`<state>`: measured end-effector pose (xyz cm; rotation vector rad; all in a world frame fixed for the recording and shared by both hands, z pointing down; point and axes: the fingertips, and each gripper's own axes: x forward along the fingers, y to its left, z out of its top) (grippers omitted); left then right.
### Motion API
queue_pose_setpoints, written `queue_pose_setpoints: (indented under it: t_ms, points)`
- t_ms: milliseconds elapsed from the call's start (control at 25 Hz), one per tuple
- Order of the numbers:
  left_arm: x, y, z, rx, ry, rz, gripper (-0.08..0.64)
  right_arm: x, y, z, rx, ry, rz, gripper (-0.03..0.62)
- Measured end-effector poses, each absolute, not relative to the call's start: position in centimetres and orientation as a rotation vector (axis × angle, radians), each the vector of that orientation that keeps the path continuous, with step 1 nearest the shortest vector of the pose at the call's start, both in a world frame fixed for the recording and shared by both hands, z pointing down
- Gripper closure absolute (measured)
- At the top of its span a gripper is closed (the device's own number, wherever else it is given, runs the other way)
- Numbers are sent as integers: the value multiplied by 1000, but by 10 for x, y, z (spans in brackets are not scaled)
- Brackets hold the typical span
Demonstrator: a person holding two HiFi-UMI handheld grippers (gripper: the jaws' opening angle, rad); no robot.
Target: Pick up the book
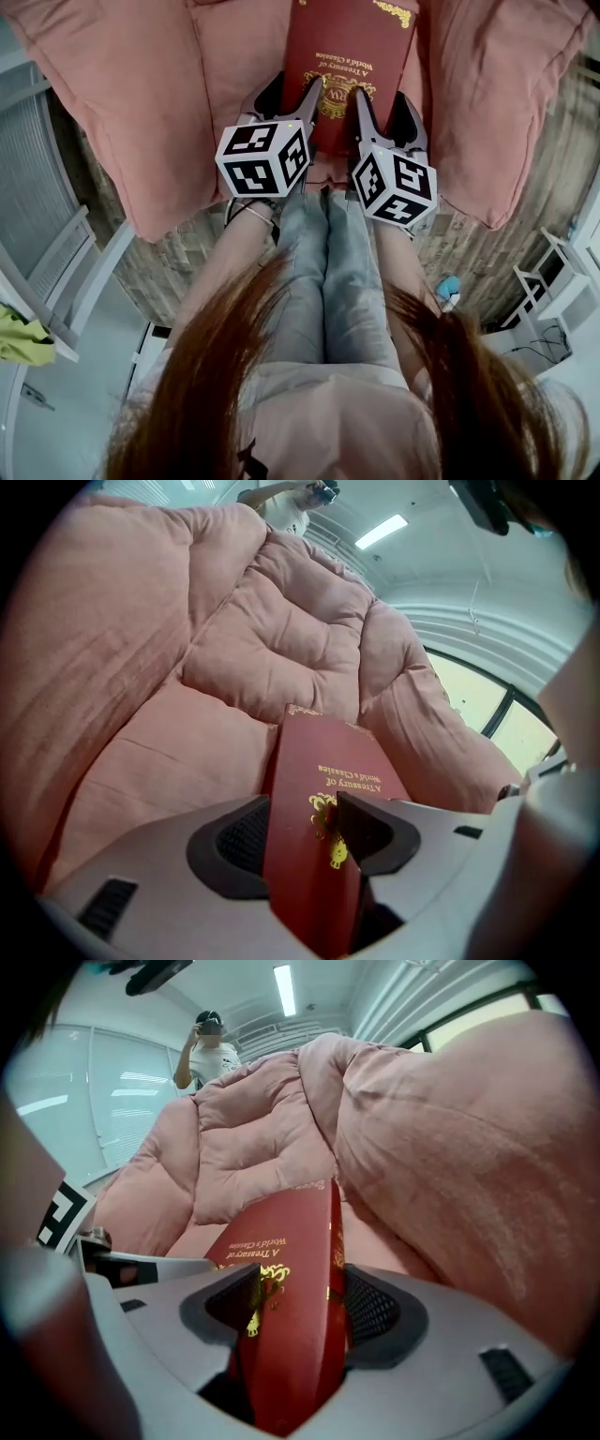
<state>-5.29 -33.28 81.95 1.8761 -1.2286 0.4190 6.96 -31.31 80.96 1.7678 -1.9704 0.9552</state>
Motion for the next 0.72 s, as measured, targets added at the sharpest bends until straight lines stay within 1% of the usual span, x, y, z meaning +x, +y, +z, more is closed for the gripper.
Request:
queue_pose_setpoints:
  t_ms: [360,720]
  points:
    - [-64,-323,794,1813,-1322,324,348,59,-319,785,1683,-2042,911,314]
    - [-75,-324,734,1851,-1388,308,347,49,-321,728,1694,-2116,869,314]
